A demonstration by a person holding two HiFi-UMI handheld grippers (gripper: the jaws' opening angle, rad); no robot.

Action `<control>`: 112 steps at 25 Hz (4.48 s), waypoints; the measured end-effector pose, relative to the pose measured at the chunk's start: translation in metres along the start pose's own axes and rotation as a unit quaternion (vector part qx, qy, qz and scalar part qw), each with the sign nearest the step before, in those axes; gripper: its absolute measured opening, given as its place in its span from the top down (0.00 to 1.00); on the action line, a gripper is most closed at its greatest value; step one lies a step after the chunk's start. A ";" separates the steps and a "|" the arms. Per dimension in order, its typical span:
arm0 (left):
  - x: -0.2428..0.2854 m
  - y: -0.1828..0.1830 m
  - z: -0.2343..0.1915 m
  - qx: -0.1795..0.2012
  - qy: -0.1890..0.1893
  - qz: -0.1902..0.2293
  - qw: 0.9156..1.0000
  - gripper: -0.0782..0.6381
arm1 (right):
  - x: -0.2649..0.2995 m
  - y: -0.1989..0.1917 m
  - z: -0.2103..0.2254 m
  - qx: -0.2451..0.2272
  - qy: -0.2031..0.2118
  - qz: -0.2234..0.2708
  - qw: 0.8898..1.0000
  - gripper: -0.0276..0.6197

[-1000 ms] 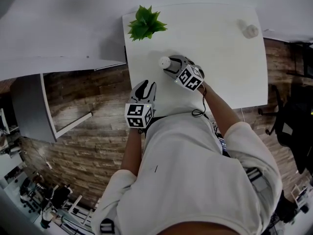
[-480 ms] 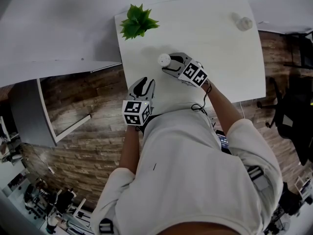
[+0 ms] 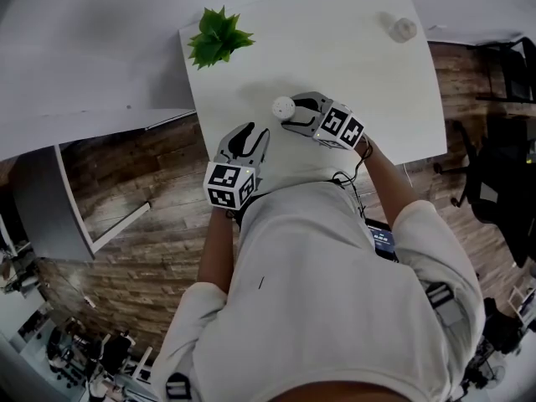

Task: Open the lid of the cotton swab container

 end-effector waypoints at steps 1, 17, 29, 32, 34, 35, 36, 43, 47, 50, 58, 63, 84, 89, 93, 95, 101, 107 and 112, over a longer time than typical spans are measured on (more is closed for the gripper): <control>0.000 0.004 0.004 0.007 -0.016 0.003 1.000 0.67 | -0.003 -0.002 -0.002 -0.005 0.006 -0.002 1.000 0.59; 0.006 0.052 0.050 0.127 -0.116 0.005 0.985 0.48 | -0.054 0.006 -0.025 -0.053 0.075 0.013 0.996 0.59; 0.021 0.054 0.060 0.107 -0.117 -0.004 0.987 0.49 | -0.061 0.004 -0.027 -0.052 0.071 0.027 0.996 0.59; 0.018 0.053 0.057 0.088 -0.122 0.006 0.989 0.50 | -0.060 0.004 -0.029 -0.053 0.076 0.028 0.995 0.59; 0.017 0.052 0.057 0.089 -0.122 0.007 0.989 0.50 | -0.059 0.005 -0.031 -0.054 0.076 0.030 0.995 0.59; 0.017 0.052 0.057 0.092 -0.120 0.007 0.988 0.50 | -0.059 0.006 -0.032 -0.056 0.075 0.028 0.995 0.59; 0.017 0.052 0.058 0.094 -0.119 0.008 0.988 0.50 | -0.059 0.006 -0.032 -0.058 0.075 0.026 0.995 0.59; 0.015 0.049 0.056 0.086 -0.124 0.018 0.988 0.52 | -0.056 0.010 -0.035 -0.059 0.071 0.022 0.995 0.59; 0.014 0.045 0.054 0.072 -0.133 0.016 0.988 0.52 | -0.056 0.012 -0.038 -0.062 0.065 0.020 0.996 0.60; 0.013 0.043 0.052 0.067 -0.135 0.015 0.988 0.53 | -0.054 0.013 -0.040 -0.071 0.059 0.015 0.996 0.60; 0.011 0.040 0.048 0.070 -0.139 0.002 0.988 0.53 | -0.050 0.015 -0.043 -0.089 0.045 0.008 0.995 0.59; 0.008 0.037 0.047 0.061 -0.146 -0.002 0.987 0.53 | -0.048 0.014 -0.047 -0.099 0.043 0.008 0.994 0.59; -0.006 0.041 0.043 0.076 -0.162 0.028 0.983 0.53 | -0.044 0.010 -0.043 -0.031 0.162 0.061 0.984 0.60; -0.012 0.043 0.049 0.123 -0.174 0.030 0.977 0.53 | -0.048 0.007 -0.044 -0.001 0.234 0.083 0.969 0.60; -0.011 0.041 0.051 0.113 -0.181 0.042 0.976 0.54 | -0.049 0.006 -0.046 0.000 0.245 0.083 0.966 0.60; -0.010 0.039 0.050 0.104 -0.191 0.041 0.975 0.54 | -0.049 0.005 -0.046 -0.007 0.241 0.080 0.967 0.60; -0.009 0.037 0.046 0.091 -0.207 0.020 0.974 0.55 | -0.048 0.006 -0.048 -0.032 0.223 0.064 0.972 0.60; -0.009 0.037 0.040 0.034 -0.232 0.026 0.972 0.55 | -0.047 0.010 -0.048 -0.087 0.178 0.035 0.980 0.60; -0.007 0.036 0.035 -0.010 -0.230 0.039 0.972 0.55 | -0.045 0.015 -0.048 -0.108 0.135 0.006 0.985 0.60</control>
Point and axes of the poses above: the fingertips, and each gripper's own axes: x forward along the fingers, z to its right, y out of its top, the point moved 8 cm from there along -x, backward along the fingers, and after that the axes turned 15 degrees about -z, right-handed, at the moved point
